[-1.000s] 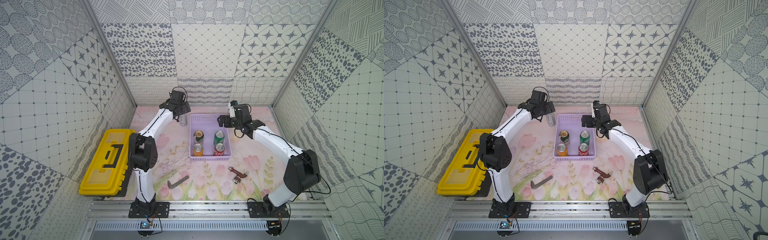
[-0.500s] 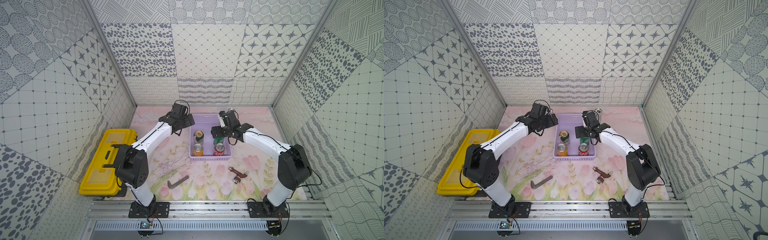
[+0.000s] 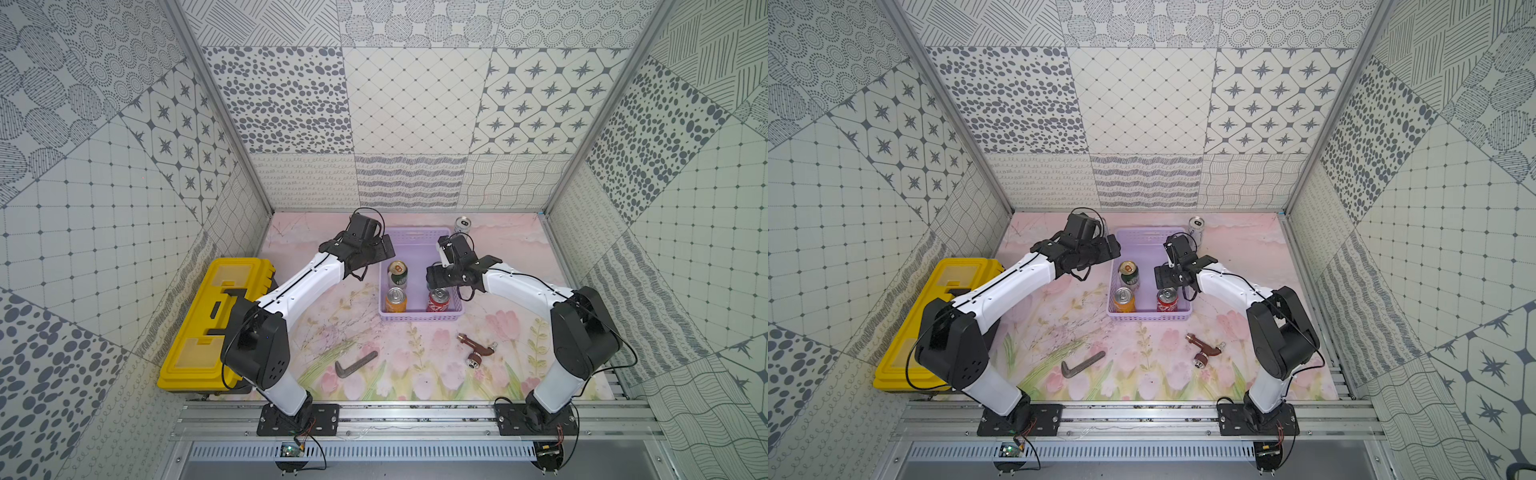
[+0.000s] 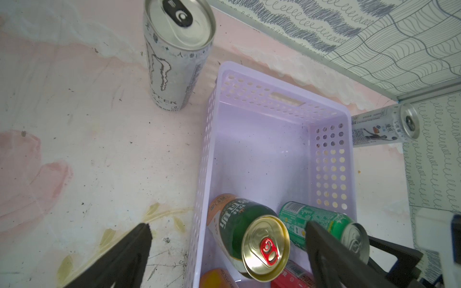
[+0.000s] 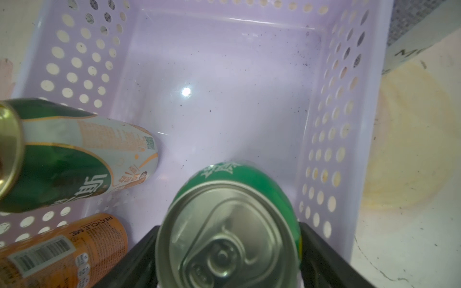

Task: Take out the drinks from the basket
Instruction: Pick up the drink from the basket, then place the drink at the center of the board.

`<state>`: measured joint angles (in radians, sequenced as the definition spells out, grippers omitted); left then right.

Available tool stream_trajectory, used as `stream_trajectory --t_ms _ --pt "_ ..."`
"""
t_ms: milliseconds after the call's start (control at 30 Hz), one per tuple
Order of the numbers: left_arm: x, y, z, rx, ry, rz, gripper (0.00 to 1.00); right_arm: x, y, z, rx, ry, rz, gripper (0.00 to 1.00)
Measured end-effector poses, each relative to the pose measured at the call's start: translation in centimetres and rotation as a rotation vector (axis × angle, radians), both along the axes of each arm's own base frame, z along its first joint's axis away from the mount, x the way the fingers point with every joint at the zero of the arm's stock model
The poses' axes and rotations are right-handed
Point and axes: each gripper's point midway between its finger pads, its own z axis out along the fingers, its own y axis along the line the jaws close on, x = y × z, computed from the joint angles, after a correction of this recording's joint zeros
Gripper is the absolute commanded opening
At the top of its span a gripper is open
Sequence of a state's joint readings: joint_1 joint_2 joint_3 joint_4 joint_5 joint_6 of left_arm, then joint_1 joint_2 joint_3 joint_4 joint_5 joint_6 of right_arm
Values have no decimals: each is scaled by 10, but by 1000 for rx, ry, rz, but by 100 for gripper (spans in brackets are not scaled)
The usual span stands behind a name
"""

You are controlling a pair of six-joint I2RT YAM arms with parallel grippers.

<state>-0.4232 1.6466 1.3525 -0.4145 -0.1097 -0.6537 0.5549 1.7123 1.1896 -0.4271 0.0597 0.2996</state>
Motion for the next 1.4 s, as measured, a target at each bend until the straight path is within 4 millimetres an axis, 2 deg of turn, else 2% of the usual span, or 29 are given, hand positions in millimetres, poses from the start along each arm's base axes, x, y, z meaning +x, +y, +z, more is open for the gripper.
stream_trajectory --t_ms 233,433,567,667,833,933,1033,1200,1300,1400 --pt "-3 -4 -2 7 3 -9 100 4 3 -1 5 -13 4 65" --pt "-4 -6 -2 14 0 -13 100 2 5 0 -9 -22 16 60" --pt "-4 -5 0 20 -8 -7 100 -2 5 9 -3 -28 24 59" --pt "-3 -4 1 23 -11 -3 99 -4 5 29 18 -56 29 59" --pt "-3 -3 3 23 -14 -2 99 -1 -2 85 82 -161 10 58" --pt "-3 -3 6 23 -22 -3 99 7 -22 115 116 -224 -44 57" --pt "-3 -3 9 24 -28 -4 99 20 -58 131 120 -269 -146 57" --pt "-3 -2 11 30 -32 -3 99 35 -108 124 44 -274 -289 57" --pt "-3 -2 12 34 -32 -5 99 42 -113 110 12 -253 -311 57" --pt "-2 -2 13 35 -34 -6 99 52 -110 83 -4 -216 -309 57"
